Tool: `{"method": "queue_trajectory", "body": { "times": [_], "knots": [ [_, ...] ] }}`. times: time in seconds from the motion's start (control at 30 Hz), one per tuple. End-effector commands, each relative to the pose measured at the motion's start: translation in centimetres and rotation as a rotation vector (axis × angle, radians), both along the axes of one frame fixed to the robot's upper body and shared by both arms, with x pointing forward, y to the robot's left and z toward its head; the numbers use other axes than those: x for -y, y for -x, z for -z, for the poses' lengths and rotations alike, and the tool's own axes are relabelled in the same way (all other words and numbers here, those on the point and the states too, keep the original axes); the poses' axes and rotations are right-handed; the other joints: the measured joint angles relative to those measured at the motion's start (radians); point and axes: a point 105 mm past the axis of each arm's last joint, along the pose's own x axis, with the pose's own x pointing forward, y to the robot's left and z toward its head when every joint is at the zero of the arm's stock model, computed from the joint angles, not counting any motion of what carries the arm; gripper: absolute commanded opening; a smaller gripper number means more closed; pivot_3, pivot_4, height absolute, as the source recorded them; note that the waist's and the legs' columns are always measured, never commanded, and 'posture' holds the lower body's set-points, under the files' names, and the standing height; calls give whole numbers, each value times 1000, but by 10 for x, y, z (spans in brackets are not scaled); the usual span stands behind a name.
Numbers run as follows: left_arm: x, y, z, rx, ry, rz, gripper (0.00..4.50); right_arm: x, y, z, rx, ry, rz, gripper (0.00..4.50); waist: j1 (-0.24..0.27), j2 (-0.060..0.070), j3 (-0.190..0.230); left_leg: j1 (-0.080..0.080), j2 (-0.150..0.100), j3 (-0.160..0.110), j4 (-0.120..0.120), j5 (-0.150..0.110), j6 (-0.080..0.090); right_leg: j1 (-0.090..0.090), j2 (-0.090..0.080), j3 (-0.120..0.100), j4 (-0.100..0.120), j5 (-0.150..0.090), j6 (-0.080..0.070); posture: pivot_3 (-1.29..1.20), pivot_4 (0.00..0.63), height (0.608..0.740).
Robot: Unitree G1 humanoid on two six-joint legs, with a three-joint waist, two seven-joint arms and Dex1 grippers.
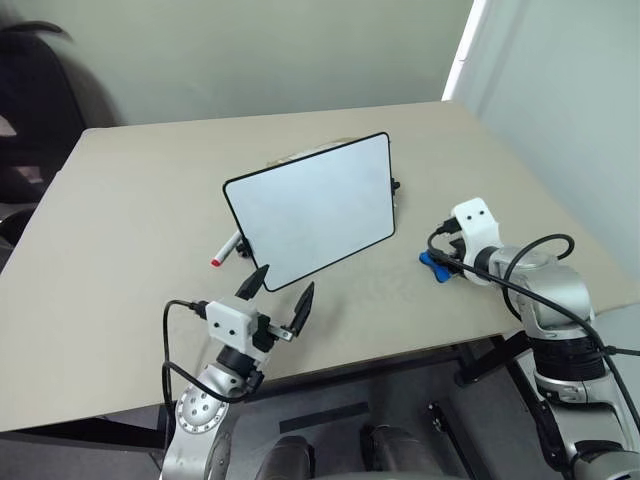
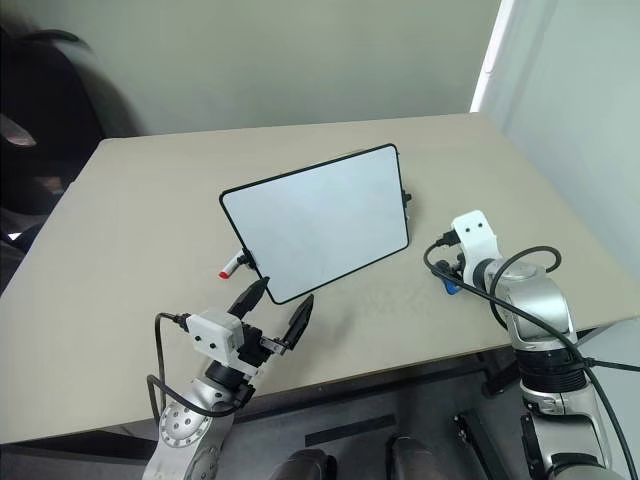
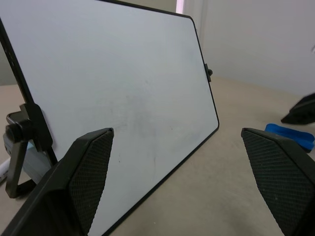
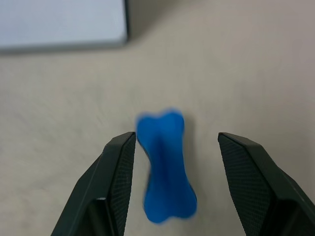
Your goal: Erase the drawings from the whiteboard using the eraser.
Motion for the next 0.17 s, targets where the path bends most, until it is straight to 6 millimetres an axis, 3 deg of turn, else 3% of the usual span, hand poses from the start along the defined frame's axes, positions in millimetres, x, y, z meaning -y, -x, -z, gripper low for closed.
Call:
{"method": "queue_trajectory", "body": {
  "times": [0.03,0.17],
  "knots": [
    [-2,8,-17,52,14,-5,4500,-13,5,-14,50,-19,-41,2813,0,-1,0,0,0,0,0,0,0,0,0,0,0,0,0,0,150,739],
    [-5,13,-16,33,25,-14,4500,-17,6,-8,38,-21,-48,2813,1,0,-1,0,-1,0,1,0,0,0,0,0,-1,-4,0,0,150,739]
  ]
}}
